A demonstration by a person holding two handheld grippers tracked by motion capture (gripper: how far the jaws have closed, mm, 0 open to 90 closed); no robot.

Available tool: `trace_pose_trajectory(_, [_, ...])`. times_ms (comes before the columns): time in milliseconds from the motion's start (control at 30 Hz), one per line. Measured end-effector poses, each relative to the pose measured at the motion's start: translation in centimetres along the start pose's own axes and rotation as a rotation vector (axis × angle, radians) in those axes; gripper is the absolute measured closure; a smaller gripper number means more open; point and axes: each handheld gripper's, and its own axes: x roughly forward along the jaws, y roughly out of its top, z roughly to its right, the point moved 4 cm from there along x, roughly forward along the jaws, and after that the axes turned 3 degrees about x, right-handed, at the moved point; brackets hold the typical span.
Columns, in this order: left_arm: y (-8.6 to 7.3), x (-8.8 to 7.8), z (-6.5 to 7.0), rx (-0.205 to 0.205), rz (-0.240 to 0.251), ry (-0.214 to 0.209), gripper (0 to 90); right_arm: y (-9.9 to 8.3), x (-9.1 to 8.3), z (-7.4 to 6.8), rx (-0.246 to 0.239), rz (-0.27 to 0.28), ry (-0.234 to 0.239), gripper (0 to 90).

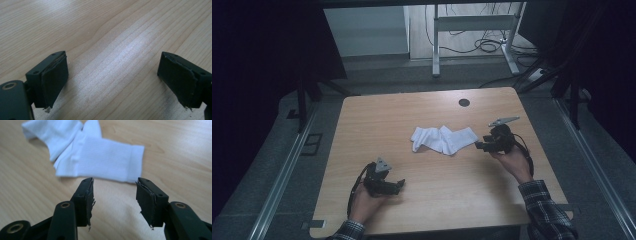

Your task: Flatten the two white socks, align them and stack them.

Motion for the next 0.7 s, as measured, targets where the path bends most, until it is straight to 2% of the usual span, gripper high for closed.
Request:
trace_pose_trajectory(100, [0.0, 0.0, 0.0, 0.000, 0.001, 0.000, 9.9, 1.1, 0.1, 0.2, 0.027, 0.010, 0.002, 51.1])
trace_pose_trajectory(200, [0.0, 0.0, 0.0, 0.000, 0.001, 0.000, 9.9, 2.2, 0.3, 0.5, 0.029, 0.018, -0.026, 53.2])
trace_pose_trajectory(333, [0.0, 0.0, 0.0, 0.000, 0.001, 0.000, 9.9, 3.0, 1.1, 0.8, 0.034, 0.006, -0.040, 59.1])
trace_pose_trajectory(500, [0.0, 0.0, 0.0, 0.000, 0.002, 0.000, 9.9, 3.1, 2.6, 1.2, 0.026, -0.025, -0.062, 66.0])
trace_pose_trajectory(700, [0.0, 0.0, 0.0, -0.001, 0.002, 0.000, 9.9, 2.7, 4.5, 1.7, 0.018, -0.057, -0.082, 63.6])
